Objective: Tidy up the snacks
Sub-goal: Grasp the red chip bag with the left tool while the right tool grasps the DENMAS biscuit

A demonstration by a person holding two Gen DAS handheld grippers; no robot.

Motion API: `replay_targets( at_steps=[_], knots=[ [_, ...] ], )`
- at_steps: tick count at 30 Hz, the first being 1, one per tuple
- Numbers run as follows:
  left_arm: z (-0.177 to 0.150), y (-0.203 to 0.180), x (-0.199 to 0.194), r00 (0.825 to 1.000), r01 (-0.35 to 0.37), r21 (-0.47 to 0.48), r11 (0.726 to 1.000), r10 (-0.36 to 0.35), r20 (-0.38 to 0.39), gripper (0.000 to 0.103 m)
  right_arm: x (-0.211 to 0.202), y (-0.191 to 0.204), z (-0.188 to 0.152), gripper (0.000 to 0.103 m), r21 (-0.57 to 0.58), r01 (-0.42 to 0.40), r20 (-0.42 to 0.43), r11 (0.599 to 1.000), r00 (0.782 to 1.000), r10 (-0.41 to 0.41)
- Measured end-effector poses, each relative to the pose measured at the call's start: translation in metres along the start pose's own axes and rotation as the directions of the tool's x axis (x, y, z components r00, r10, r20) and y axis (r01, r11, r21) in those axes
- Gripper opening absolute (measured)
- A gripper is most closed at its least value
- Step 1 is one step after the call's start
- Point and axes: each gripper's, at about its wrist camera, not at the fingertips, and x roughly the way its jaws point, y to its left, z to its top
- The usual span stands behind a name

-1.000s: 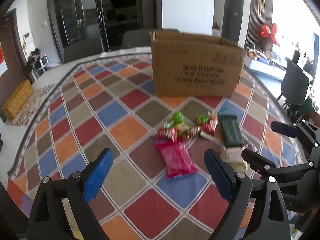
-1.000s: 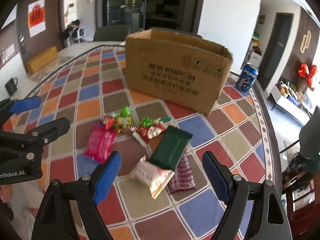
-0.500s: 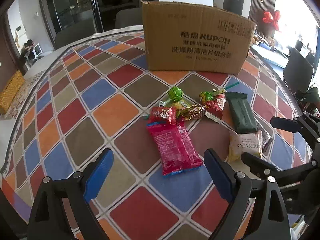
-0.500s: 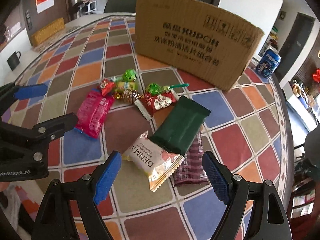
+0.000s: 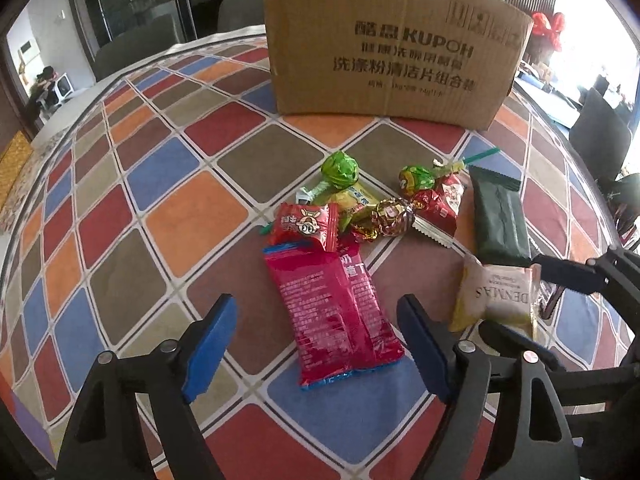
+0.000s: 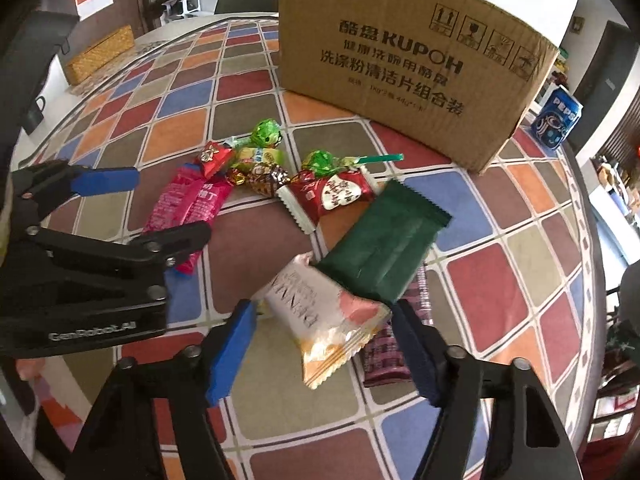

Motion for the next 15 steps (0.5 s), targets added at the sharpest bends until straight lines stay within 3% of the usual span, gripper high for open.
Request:
replay_targets(
  at_steps=[5, 8, 15],
  knots=[
    [-0.0014, -0.0029, 0.0062, 0.999, 0.024, -0.002, 1.0, -0.024, -0.024, 0.063, 0.0015, -0.0016, -0.0029, 0.048, 0.032, -0.036, -0.005, 0.999, 0.999, 0.036],
    [-0.0037, -0.0054, 0.005, 0.999, 0.03, 0.005, 1.0, -0.029, -0.019, 0.051, -0.0011, -0.0008, -0.005, 0.046, 0.044, -0.042, 0.006, 0.998, 0.999, 0.042],
    [-0.0088, -0.0037, -0.001, 0.999, 0.051, 0.001, 0.999, -0.051, -0.008, 0.042, -0.0057, -0.0019, -0.0092, 0.042, 0.093, -0.059, 0.019, 0.994, 0.998, 0.057]
  ],
)
